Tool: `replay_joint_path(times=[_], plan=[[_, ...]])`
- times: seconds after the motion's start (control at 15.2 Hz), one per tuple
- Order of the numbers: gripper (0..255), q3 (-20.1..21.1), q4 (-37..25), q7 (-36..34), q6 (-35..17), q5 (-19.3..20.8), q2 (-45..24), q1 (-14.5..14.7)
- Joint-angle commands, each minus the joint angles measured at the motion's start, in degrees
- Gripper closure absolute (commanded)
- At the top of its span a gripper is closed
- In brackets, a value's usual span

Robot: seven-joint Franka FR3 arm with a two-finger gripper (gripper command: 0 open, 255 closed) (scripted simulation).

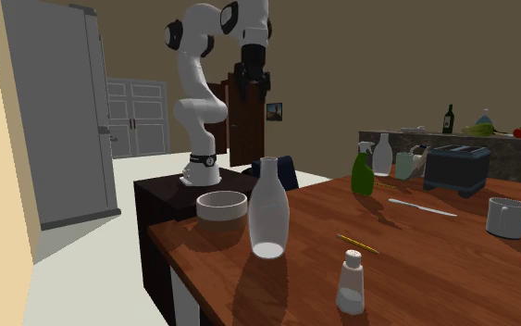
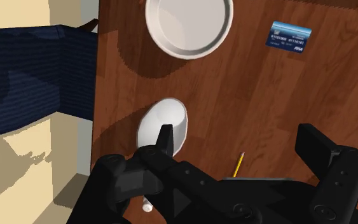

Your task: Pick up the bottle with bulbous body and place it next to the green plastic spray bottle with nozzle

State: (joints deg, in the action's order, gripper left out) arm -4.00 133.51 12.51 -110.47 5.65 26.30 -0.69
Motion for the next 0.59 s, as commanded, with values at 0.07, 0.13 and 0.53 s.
replay_joint_path(times=[0.07,0.13,0.53], plan=[[0,-1.6,-2.6,1.9,-3.1,-0.3,-6.4,-0.3],[0,-2.1,-3.7,2.5,-4.0,-0.5,-8.6,-0.4],[0,-4.5,-11.7,6.9,-8.2,-2.7,-22.4,-1.1]])
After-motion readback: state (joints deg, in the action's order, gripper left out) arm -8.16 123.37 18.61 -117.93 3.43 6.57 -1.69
